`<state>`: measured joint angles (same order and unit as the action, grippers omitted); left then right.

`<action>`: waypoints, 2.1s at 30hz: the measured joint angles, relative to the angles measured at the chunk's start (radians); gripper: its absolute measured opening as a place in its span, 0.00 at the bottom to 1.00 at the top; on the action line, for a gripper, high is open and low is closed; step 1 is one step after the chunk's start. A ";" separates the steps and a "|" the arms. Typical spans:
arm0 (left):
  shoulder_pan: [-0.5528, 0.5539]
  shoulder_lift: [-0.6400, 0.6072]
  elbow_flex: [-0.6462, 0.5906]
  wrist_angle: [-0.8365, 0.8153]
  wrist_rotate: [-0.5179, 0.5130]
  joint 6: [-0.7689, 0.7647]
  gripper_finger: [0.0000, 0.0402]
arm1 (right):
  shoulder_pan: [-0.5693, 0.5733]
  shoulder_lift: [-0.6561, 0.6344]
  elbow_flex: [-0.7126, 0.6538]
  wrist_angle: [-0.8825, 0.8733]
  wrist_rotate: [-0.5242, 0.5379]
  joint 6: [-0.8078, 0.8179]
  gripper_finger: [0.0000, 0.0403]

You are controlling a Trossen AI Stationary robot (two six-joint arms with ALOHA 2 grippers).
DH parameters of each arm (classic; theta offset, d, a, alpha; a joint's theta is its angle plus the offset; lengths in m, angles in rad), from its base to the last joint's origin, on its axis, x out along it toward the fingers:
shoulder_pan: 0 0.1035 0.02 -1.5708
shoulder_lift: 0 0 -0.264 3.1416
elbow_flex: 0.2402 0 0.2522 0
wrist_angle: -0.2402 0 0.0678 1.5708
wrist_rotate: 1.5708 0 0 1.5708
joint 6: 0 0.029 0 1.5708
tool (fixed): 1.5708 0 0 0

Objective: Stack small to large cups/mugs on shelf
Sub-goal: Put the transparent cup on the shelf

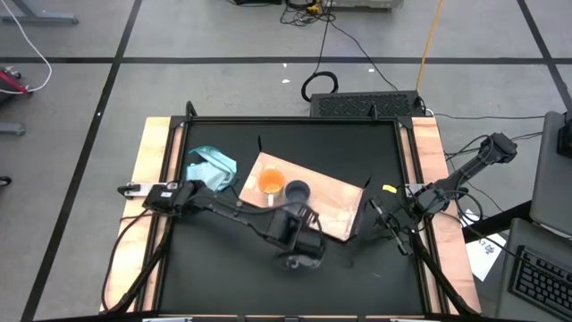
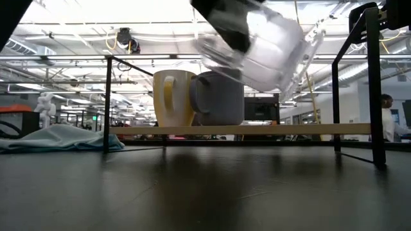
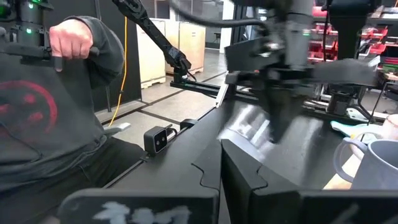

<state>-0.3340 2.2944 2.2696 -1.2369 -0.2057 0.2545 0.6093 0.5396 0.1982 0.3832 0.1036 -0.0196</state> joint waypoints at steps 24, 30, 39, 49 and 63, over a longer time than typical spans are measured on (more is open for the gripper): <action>-0.040 0.135 0.012 -0.214 -0.155 -0.126 0.00 | -0.001 0.000 0.000 0.000 0.005 -0.005 0.00; -0.068 0.140 0.085 -0.208 -0.229 -0.063 0.00 | -0.002 0.000 0.000 0.000 0.006 -0.015 0.00; -0.080 0.143 0.085 -0.229 -0.240 -0.021 0.00 | -0.002 0.001 0.000 -0.001 0.081 -0.015 0.00; -0.102 0.143 0.085 -0.228 -0.216 0.113 0.00 | -0.002 0.001 0.000 -0.001 0.082 0.000 0.00; -0.187 0.140 0.002 -0.213 -0.410 0.283 0.00 | -0.002 0.001 0.000 -0.008 0.082 0.000 0.00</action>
<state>-0.5206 2.4348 2.2716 -1.4497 -0.6152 0.5373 0.6075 0.5404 0.1978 0.3756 0.1856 -0.0193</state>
